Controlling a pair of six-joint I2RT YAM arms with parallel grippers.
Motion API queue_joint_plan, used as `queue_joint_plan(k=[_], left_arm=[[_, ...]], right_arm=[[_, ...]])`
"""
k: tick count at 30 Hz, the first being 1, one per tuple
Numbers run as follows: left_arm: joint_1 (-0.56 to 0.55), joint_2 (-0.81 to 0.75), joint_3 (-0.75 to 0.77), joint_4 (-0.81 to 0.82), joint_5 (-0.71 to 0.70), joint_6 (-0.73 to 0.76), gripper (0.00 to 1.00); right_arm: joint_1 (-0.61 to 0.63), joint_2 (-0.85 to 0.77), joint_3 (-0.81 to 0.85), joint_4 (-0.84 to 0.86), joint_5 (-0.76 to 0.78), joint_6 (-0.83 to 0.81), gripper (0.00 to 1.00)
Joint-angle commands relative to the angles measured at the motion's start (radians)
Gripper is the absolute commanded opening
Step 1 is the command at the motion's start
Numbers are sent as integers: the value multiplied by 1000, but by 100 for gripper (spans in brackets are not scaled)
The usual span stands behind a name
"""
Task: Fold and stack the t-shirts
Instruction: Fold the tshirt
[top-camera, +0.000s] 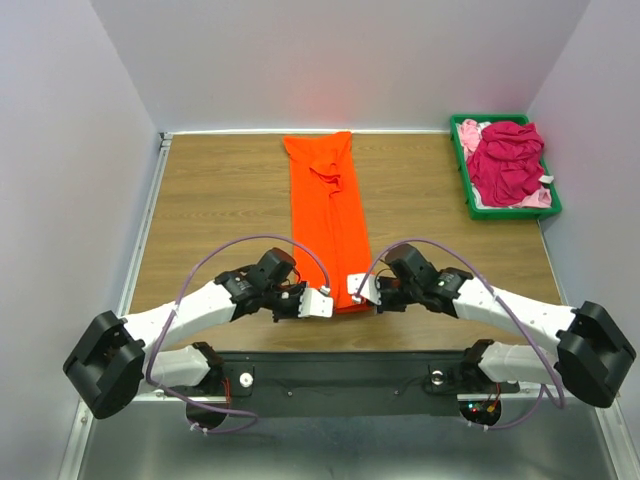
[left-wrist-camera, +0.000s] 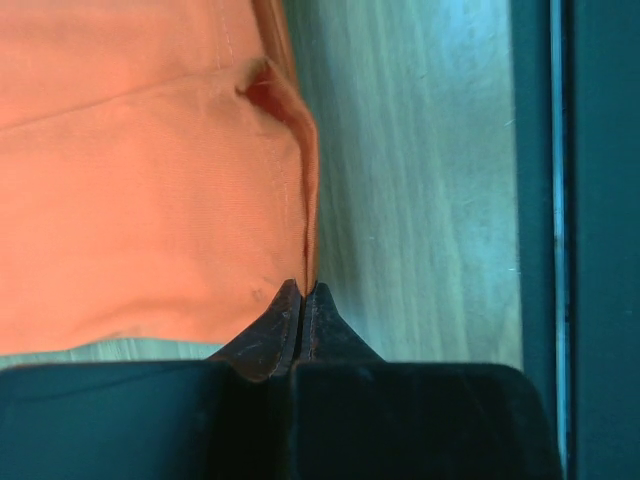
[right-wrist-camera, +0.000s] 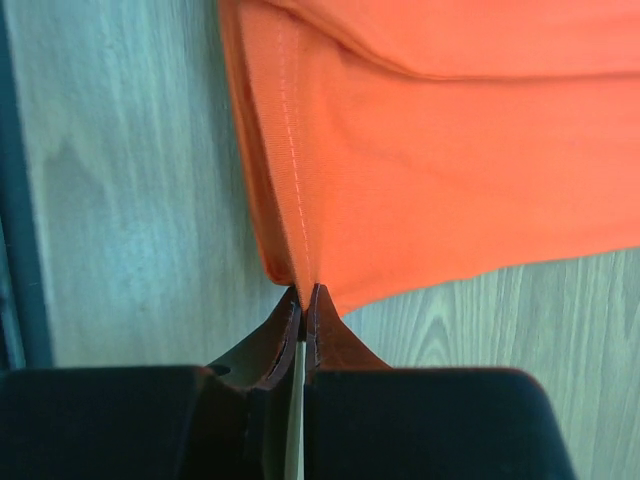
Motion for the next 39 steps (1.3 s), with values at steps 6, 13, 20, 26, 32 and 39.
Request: queue_joint_plan(k=[6, 13, 20, 26, 32, 39], left_arm=[[39, -5, 193, -189, 87, -14, 0], [136, 92, 308, -174, 70, 123, 0], [251, 236, 411, -83, 36, 302, 0], [340, 412, 587, -97, 32, 431, 3], [384, 554, 753, -132, 50, 525, 6], [430, 689, 883, -134, 53, 576, 9]], right_arm=[[-5, -54, 143, -122, 62, 166, 1], [-167, 113, 309, -104, -21, 57, 1], [-249, 273, 458, -91, -74, -82, 0], [-322, 428, 591, -78, -116, -147, 1], [-377, 573, 749, -79, -148, -185, 1], [-408, 725, 881, -79, -166, -208, 1]])
